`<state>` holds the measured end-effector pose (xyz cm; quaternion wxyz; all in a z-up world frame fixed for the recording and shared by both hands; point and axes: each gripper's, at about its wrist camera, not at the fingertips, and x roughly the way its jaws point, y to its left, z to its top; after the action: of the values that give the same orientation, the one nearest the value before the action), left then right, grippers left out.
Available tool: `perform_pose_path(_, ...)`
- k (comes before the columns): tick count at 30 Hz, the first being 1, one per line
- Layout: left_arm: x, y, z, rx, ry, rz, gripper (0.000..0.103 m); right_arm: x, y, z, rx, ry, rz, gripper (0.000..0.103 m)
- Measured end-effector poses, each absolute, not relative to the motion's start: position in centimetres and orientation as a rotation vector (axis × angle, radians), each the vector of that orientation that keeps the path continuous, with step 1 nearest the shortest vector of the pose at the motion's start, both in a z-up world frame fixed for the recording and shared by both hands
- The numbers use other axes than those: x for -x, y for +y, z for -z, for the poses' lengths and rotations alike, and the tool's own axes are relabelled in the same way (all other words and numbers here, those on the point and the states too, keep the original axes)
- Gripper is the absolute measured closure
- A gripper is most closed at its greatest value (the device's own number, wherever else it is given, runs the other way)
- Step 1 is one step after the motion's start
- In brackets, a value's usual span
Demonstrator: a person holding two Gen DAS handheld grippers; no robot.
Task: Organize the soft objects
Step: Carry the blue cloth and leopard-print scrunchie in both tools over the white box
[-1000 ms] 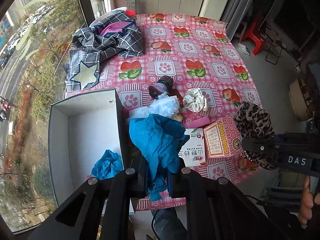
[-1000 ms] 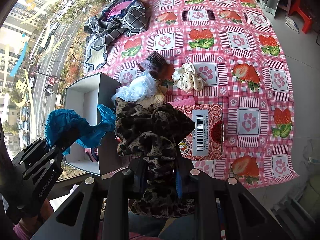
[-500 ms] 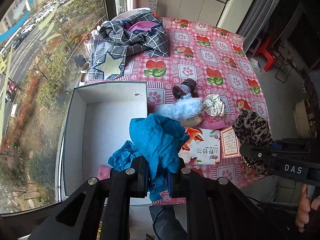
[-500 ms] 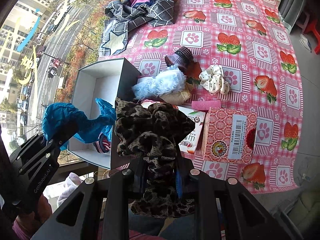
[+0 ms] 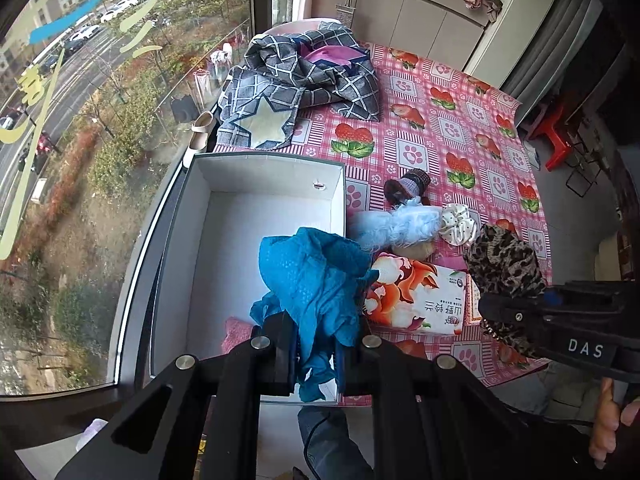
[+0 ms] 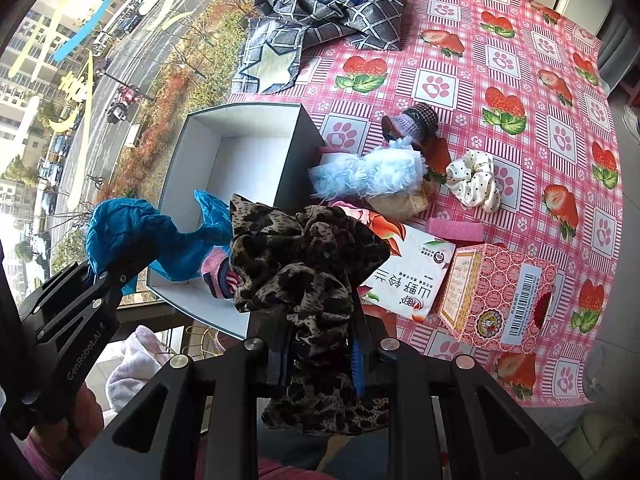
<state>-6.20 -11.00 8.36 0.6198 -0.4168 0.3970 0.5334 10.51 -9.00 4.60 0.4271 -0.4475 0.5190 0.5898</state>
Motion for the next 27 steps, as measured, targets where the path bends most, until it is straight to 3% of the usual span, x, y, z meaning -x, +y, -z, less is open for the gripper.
perform_pose_path(27,12.8,-10.8,-6.7,1.091,0.865,-1.357,0.088,-2.7,-6.2,-4.0,1.282,1.189,-1.584,0.08)
